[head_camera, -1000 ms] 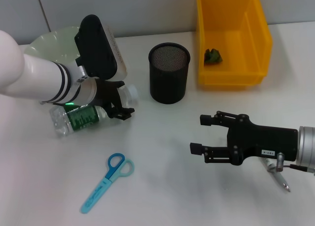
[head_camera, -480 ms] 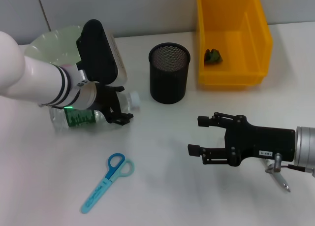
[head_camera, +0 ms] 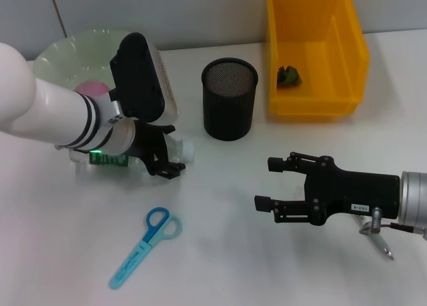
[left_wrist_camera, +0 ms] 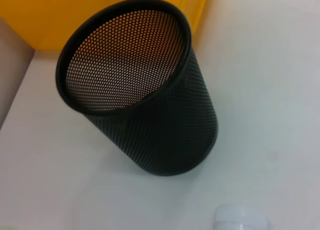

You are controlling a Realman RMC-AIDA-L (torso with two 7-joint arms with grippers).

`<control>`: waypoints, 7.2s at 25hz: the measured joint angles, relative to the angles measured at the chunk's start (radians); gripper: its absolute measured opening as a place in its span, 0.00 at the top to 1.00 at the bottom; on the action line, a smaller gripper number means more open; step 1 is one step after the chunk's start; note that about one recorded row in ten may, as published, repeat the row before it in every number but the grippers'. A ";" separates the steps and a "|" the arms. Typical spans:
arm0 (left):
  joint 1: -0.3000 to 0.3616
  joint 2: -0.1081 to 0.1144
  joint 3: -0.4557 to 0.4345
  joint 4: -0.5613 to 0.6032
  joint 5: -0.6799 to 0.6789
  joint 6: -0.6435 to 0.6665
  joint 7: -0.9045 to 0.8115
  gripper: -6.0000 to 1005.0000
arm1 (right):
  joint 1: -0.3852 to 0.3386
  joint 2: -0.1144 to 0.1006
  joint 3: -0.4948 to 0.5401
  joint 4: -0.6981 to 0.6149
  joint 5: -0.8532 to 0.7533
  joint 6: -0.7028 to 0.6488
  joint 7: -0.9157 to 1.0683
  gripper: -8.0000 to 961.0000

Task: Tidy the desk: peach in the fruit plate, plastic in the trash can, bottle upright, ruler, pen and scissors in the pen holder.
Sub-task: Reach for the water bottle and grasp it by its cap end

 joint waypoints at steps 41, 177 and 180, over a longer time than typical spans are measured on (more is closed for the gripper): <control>0.052 0.006 0.031 0.196 0.177 0.180 -0.074 0.24 | -0.001 0.000 0.000 0.000 0.001 -0.001 0.000 0.12; 0.033 0.002 0.042 0.219 0.198 0.187 -0.055 0.30 | 0.014 0.002 0.005 0.017 0.000 -0.008 -0.004 0.12; 0.025 0.002 0.042 0.203 0.198 0.184 -0.055 0.30 | 0.014 0.002 0.003 0.017 0.000 -0.008 -0.004 0.12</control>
